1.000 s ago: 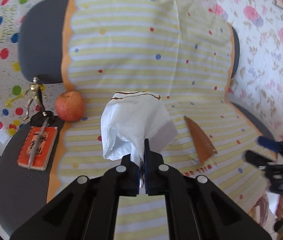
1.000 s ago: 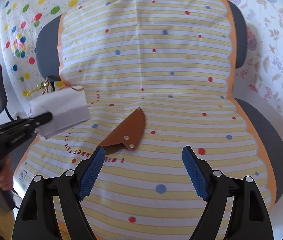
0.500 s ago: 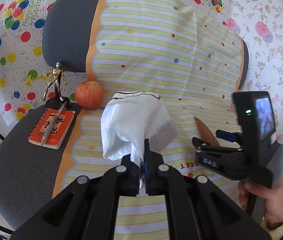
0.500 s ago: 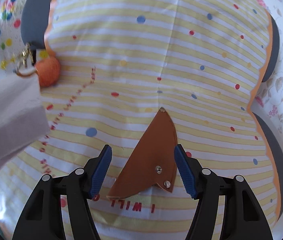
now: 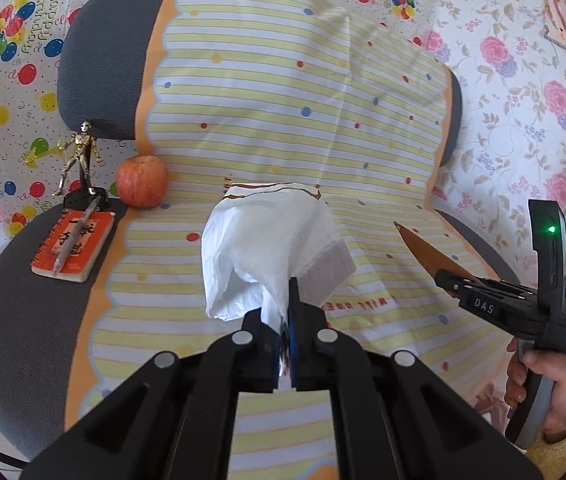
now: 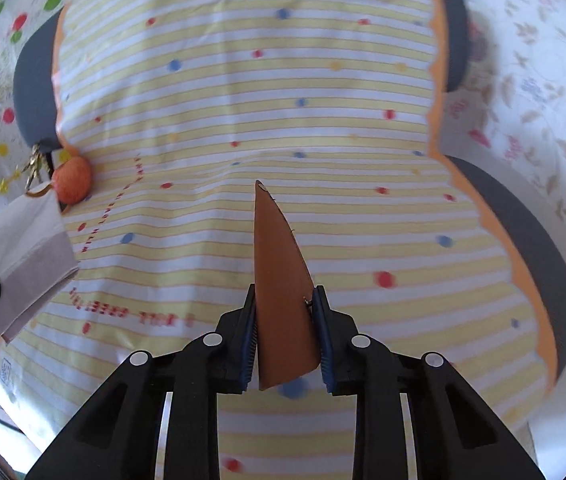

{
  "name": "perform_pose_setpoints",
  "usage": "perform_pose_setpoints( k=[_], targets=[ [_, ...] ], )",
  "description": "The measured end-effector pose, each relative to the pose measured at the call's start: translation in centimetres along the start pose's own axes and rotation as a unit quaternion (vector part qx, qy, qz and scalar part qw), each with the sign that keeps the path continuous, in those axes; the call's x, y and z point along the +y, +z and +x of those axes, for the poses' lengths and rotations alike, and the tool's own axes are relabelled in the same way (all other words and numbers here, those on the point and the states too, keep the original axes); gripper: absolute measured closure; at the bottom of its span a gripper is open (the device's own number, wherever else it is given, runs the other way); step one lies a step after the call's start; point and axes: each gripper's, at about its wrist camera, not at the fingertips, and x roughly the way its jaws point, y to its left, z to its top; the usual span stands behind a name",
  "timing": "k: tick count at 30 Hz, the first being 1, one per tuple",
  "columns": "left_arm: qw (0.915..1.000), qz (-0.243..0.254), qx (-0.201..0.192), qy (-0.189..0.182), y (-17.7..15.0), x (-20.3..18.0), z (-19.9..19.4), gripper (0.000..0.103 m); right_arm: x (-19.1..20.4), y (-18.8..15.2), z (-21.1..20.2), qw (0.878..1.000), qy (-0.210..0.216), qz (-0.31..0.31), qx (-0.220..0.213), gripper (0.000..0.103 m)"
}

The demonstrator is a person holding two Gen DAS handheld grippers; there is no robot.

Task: Collect trash
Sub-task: 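Carry tissue and leather piece over the pink bin and open both tools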

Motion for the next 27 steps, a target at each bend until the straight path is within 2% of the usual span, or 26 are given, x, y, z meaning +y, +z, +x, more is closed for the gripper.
perform_pose_setpoints(
  k=[2,8,11,14,17,21,27],
  targets=[
    [0.9999,0.010,0.000,-0.005,-0.4,-1.3,-0.7,0.102,-1.4,-0.5,-1.9,1.000,0.014,0.017,-0.014,0.078],
    [0.9980,0.052,-0.018,-0.032,-1.7,-6.4,-4.0,0.102,-2.8,-2.7,-9.3,0.997,0.046,0.019,-0.066,0.078],
    [0.9958,0.072,-0.024,-0.052,-2.8,-9.4,-5.4,0.102,-3.8,-4.6,-12.7,0.995,0.051,0.022,-0.088,0.078],
    [0.9917,0.091,-0.020,-0.088,-4.5,-12.5,-6.1,0.102,-5.4,-6.9,-15.6,0.993,0.039,0.028,-0.106,0.078],
    [0.9826,0.125,0.007,-0.137,-6.9,-16.1,-6.0,0.102,-7.8,-9.5,-18.0,0.992,0.017,0.045,-0.114,0.077],
    [0.9635,0.182,0.044,-0.191,-10.2,-21.5,-5.3,0.102,-11.1,-13.0,-19.9,0.991,-0.024,0.072,-0.109,0.077],
    [0.9371,0.231,0.096,-0.244,-13.5,-27.4,-3.2,0.102,-16.4,-17.3,-21.8,0.983,-0.061,0.139,-0.101,0.077]
  ],
)
